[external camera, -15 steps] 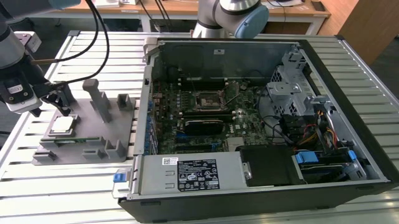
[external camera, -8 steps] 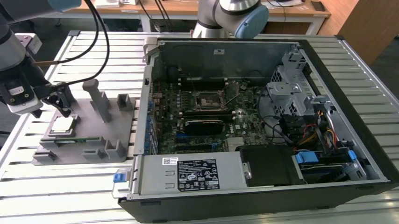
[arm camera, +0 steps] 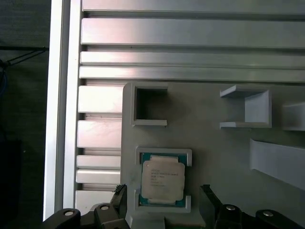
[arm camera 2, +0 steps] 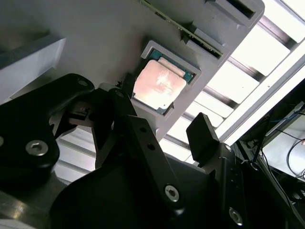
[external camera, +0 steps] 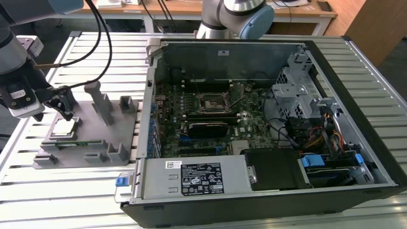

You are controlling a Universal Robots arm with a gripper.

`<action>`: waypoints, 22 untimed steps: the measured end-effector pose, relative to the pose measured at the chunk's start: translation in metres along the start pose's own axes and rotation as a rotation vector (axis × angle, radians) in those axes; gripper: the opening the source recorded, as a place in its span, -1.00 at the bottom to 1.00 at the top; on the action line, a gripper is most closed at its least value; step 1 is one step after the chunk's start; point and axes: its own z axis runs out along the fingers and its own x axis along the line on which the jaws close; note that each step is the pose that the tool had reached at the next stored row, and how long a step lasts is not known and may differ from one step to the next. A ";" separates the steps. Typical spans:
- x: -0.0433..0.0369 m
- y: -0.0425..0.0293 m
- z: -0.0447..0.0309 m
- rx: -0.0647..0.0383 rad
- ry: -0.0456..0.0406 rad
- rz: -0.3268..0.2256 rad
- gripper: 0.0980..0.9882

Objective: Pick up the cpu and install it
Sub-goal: 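Pick up the cpu and move it towards the insertion slot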

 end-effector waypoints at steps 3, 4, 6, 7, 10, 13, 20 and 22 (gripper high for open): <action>0.0004 -0.0001 0.0022 0.000 0.0000 0.000 0.37; 0.0007 -0.0001 0.0033 0.000 0.0000 0.000 0.37; 0.0016 -0.0002 0.0050 0.000 -0.0001 0.000 0.37; 0.0018 -0.0002 0.0060 0.000 -0.0003 0.000 0.37; 0.0019 -0.0004 0.0095 0.000 -0.0004 0.002 0.37; 0.0019 -0.0006 0.0131 0.000 -0.0006 0.007 0.37; 0.0018 -0.0009 0.0205 0.000 -0.0005 0.008 0.37; 0.0014 -0.0008 0.0220 0.000 -0.0006 0.008 0.37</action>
